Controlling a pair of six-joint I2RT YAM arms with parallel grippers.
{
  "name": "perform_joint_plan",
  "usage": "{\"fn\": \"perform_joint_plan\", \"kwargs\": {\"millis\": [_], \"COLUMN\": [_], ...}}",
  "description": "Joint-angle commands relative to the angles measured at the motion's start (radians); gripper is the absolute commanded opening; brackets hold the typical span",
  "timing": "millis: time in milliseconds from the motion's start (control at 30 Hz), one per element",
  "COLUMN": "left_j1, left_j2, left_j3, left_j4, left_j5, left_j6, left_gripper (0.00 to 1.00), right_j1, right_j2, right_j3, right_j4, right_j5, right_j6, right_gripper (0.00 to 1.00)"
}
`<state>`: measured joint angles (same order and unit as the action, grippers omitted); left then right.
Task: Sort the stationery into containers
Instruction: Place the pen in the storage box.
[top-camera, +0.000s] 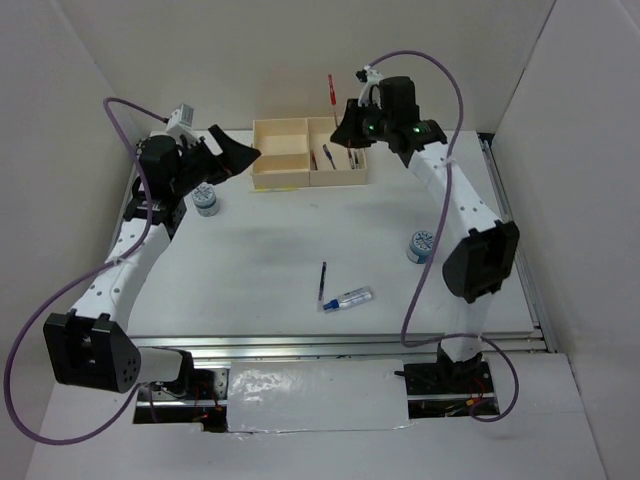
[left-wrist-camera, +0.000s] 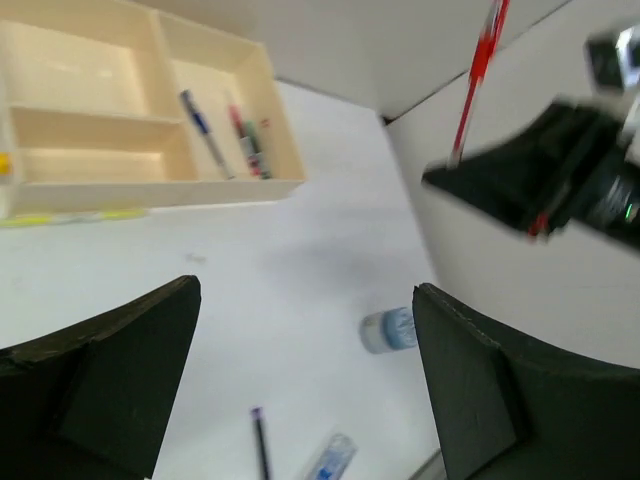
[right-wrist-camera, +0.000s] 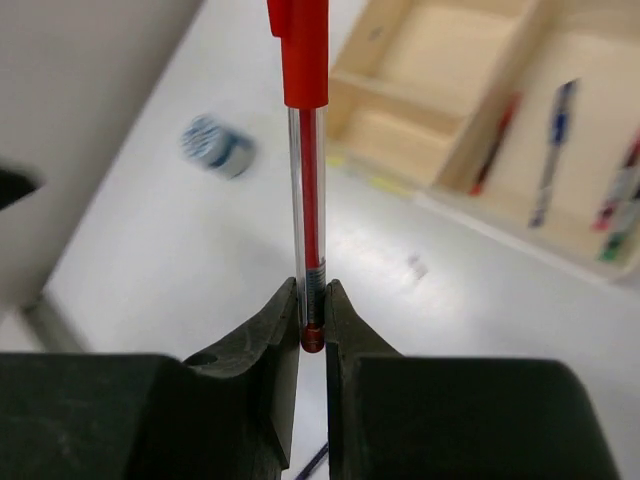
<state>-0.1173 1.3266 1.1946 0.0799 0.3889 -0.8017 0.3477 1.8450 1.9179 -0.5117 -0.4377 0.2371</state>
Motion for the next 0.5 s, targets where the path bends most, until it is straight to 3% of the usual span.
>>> {"fn": "perform_joint_plan", "kwargs": {"millis": [0,100,300,467], "left_j1": [0.002,0.001,-0.012,-0.033], "left_j2": [-0.096,-0.17,-0.297,-0.316], "left_j3": [-0.026,-0.102,-0.213,-0.237], "left_j4": [-0.178,-0.187,-0.137,-0.207], "left_j5": [-0.025,-0.051,-0.027,-0.022], "left_j6": [0.28,0.343,0.355,0.384], "left_gripper": [0.99,0.99,0.99,0.99], "right_j1": [-0.009,-0.004,-0.015,-0.01], "right_j2": [0.184,0.334,0.485,0.585], "right_j3": [0.247,0.322,0.352,0.394], "right_j4": [-0.108,-0.052,0.099,0.179], "right_j5": [0.302,0.434,0.487,0.487], "right_j6": [-0.114,-0.146,-0.151,-0.142], "right_gripper": [0.0,0.0,0.0,0.0]}}
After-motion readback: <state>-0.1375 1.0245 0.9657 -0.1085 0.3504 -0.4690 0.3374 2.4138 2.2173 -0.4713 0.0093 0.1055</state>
